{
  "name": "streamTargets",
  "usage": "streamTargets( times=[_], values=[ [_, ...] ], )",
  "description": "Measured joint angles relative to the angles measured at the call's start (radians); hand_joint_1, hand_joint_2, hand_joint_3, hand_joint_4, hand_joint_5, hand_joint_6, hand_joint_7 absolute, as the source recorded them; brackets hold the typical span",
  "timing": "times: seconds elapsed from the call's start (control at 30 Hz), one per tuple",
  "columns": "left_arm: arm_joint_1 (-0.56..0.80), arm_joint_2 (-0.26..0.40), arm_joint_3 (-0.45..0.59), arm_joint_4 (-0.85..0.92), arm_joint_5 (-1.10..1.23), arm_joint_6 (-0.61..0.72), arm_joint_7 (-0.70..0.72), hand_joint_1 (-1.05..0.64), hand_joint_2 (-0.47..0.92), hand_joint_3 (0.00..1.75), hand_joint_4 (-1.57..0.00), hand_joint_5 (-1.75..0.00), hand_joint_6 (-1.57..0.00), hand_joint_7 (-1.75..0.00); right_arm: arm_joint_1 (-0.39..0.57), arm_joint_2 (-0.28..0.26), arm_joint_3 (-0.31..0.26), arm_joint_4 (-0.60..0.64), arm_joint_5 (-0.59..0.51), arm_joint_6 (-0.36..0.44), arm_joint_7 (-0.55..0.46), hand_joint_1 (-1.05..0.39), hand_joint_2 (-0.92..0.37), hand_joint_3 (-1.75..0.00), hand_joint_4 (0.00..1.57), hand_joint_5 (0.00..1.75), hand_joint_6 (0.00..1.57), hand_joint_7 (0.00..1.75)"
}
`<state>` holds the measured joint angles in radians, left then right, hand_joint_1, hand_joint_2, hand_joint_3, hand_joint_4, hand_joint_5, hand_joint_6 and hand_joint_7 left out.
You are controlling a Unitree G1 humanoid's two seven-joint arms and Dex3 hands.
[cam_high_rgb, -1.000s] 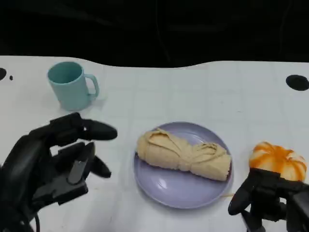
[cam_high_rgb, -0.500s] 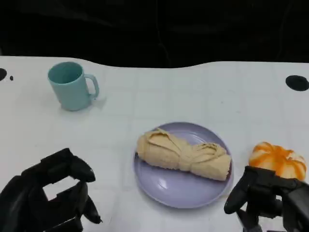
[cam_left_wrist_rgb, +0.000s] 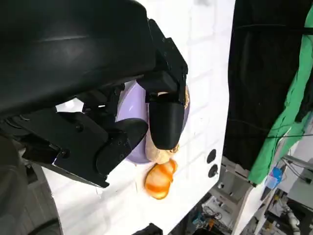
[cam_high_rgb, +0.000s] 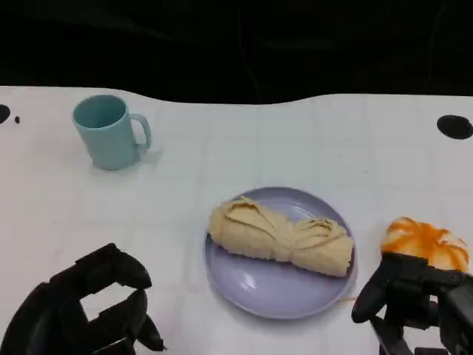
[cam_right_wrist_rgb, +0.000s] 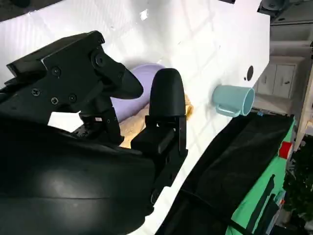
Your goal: Grasp the towel on the left side of the plate with the left hand and place it into the plate.
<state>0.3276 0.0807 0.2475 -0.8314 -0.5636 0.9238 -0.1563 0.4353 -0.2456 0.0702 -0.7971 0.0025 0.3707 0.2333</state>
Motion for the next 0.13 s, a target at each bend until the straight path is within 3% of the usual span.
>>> streamTargets(
  times=[0.13],
  values=[
    [0.001, 0.001, -0.022, 0.003, 0.002, -0.011, 0.011, -0.11, 0.65, 1.1, -0.71, -1.75, -0.6, -1.66, 0.0, 0.001, -0.011, 0.006, 0.014, -0.014, 0.001, -0.03, -0.58, -1.08, 0.73, 1.7, 0.66, 1.4]
  ],
)
